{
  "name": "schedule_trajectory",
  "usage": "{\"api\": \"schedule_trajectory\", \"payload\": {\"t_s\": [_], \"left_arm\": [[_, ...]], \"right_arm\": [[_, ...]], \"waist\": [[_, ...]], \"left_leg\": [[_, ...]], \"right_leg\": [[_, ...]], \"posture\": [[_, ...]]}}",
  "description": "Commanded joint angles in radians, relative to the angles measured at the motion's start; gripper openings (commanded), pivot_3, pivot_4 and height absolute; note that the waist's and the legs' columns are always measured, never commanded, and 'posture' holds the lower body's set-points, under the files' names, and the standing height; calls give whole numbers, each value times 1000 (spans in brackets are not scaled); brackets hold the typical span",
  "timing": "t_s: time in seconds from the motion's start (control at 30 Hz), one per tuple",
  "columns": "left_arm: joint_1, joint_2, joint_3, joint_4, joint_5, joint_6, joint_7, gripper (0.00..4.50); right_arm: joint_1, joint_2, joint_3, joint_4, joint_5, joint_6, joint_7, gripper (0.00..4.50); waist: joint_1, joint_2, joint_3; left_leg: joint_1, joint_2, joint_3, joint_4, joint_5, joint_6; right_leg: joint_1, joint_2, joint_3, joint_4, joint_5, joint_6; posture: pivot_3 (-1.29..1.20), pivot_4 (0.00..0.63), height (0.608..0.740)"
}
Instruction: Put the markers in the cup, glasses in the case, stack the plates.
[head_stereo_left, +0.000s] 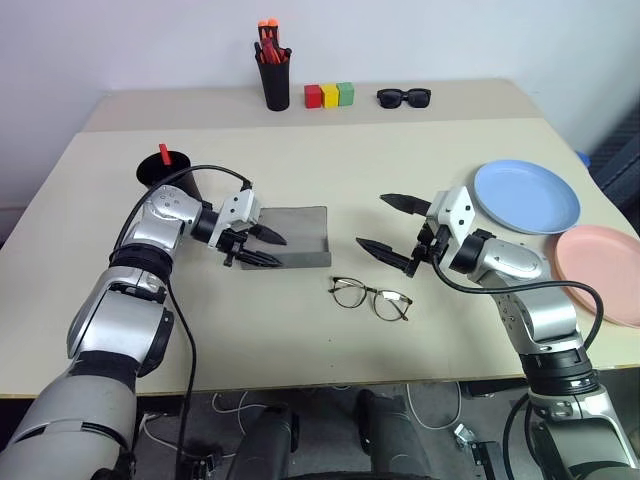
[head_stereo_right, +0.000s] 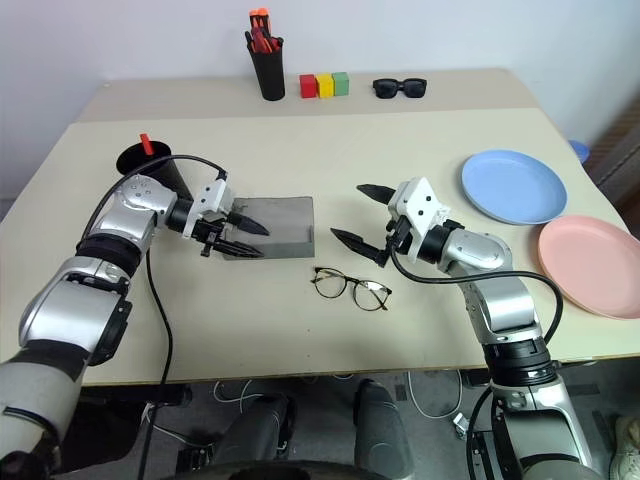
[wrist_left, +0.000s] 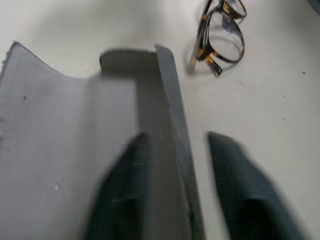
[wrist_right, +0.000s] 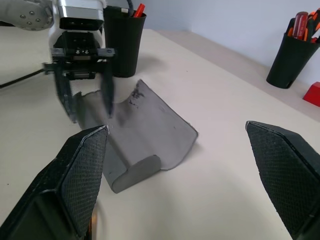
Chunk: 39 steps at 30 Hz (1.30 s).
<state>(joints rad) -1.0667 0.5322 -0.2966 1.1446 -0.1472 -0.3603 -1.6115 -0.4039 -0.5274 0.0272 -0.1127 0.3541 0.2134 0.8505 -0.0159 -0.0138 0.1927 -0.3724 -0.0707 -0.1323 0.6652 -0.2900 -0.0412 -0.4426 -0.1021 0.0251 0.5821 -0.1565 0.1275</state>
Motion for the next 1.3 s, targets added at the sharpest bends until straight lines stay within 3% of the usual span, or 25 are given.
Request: {"api": "schedule_trajectory", "payload": {"t_s": [0.03,0.23,0.33,0.47,0.6,0.83,0.93,1.03,1.27,1.3], "left_arm": [[-33,35,24,-37,-56,26,-3,4345],[112,188,53,-422,-317,322,-3,4435],[276,240,163,-642,-368,431,23,4435],[486,295,281,-898,-458,618,109,4435],[675,304,413,-1100,-541,705,201,4435],[886,280,509,-1267,-545,705,293,4435],[920,272,522,-1309,-557,719,316,4500],[943,272,529,-1333,-560,724,326,4500],[953,267,534,-1344,-560,721,335,4500],[949,267,531,-1341,-558,719,333,4500]], "right_arm": [[-13,-14,-7,-44,10,5,18,4500],[19,-133,20,-180,43,153,107,4500],[22,-217,76,-243,-7,252,107,4500],[5,-243,136,-318,-49,385,51,4500],[-2,-252,225,-361,-134,481,-6,4500],[-10,-235,298,-337,-205,547,-57,4500],[6,-248,307,-316,-212,547,-39,3656],[2,-278,316,-292,-241,516,-21,2228],[-24,-285,307,-287,-248,503,11,2228],[-25,-291,310,-287,-250,504,18,1946]], "waist": [[-2,0,0],[-11,1,1],[-21,1,0],[-23,1,1],[-23,1,1],[0,1,0],[8,0,0],[4,1,0],[3,0,0],[3,0,0]], "left_leg": [[0,0,0,0,0,0],[0,0,0,0,-1,2],[0,0,0,0,-1,2],[0,1,-1,0,-1,2],[0,1,-1,0,-1,2],[1,1,0,0,-1,2],[0,1,0,0,-1,2],[1,1,1,0,-1,2],[1,1,1,0,-1,2],[1,1,1,0,-1,2]], "right_leg": [[0,0,0,0,0,0],[-1,0,0,2,0,0],[-1,0,1,6,-1,1],[-2,0,1,5,-1,0],[-2,0,1,5,-2,0],[-1,-1,1,3,-2,0],[-1,-1,0,2,-2,0],[0,-1,0,0,-2,0],[0,0,0,0,-2,0],[0,0,0,0,-2,0]], "posture": [[0,150,740],[0,150,740],[0,150,740],[0,150,740],[0,150,740],[0,150,740],[0,150,740],[0,150,740],[0,150,740],[0,150,740]]}}
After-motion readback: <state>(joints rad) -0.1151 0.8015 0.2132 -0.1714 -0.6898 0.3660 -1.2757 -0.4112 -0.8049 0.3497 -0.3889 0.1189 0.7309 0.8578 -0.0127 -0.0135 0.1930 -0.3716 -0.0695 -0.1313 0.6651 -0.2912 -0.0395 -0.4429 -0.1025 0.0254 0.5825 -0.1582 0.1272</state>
